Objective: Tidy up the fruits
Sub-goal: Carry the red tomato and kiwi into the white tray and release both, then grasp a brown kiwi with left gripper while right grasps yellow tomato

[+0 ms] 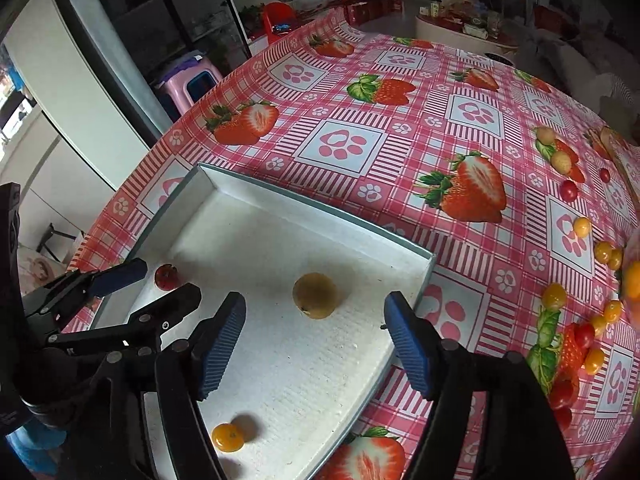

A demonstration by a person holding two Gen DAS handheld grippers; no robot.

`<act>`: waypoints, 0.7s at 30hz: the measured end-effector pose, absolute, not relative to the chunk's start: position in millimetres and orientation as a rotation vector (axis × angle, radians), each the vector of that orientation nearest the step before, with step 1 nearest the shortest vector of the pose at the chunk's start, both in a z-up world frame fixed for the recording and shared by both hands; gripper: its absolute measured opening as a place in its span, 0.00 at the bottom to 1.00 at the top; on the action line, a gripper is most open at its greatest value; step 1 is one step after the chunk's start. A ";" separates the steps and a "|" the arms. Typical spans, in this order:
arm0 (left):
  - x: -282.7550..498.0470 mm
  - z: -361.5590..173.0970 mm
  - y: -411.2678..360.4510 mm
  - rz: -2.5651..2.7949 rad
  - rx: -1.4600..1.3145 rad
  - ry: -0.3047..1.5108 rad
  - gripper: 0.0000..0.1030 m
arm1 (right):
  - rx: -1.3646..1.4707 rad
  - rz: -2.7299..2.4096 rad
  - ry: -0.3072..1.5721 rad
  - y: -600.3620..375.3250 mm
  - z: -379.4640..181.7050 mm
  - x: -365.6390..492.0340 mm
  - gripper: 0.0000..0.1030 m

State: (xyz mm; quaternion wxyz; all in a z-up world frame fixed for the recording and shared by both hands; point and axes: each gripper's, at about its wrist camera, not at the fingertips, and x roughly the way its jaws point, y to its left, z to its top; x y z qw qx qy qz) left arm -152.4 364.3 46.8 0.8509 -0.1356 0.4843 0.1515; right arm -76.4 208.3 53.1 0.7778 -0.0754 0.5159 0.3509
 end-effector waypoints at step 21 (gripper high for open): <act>-197.2 88.2 218.1 0.090 -0.111 0.942 0.68 | -0.006 0.495 1.121 6.6 56.3 -125.7 0.79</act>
